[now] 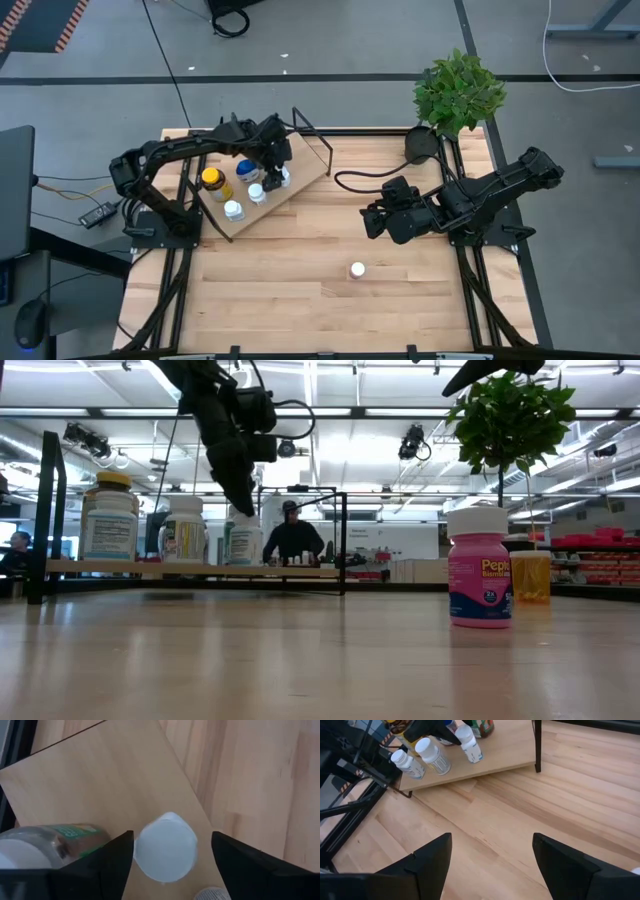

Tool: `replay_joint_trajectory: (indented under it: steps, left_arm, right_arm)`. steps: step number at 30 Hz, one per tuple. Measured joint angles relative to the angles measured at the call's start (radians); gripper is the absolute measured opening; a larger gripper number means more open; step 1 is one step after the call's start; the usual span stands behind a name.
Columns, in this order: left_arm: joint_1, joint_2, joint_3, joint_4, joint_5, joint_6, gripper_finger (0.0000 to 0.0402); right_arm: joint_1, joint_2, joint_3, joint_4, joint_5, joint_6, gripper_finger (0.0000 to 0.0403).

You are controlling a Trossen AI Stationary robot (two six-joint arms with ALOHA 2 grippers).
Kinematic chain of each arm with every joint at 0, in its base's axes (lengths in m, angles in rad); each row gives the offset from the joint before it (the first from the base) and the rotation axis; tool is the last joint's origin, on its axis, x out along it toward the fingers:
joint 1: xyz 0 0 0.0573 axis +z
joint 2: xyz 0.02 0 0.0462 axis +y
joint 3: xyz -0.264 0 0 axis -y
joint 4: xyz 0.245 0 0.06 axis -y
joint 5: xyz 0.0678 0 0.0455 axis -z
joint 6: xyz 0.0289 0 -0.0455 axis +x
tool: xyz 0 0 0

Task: Pick and place medicine bottles onto shelf by color
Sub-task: Put the light blue medicine bottle on the shelf, then put the pink medicine bottle on the shelf

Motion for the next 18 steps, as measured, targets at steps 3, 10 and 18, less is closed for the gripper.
replay_joint_trajectory:
  steps: [3, 10, 18]
  left_arm:
    - [-0.006, -0.019, 0.001, -0.009, 0.000, -0.013, 0.0281]
    - [-0.019, -0.105, 0.001, -0.008, -0.017, -0.052, 0.0286]
    - [-0.141, -0.191, 0.001, 0.029, -0.020, -0.210, 0.0286]
  right_arm:
    - [0.000, 0.000, 0.000, 0.000, 0.000, 0.002, 0.0284]
    - [0.034, 0.000, 0.000, 0.002, -0.006, 0.041, 0.0284]
    - [0.154, 0.000, -0.020, -0.014, 0.002, 0.109, 0.0284]
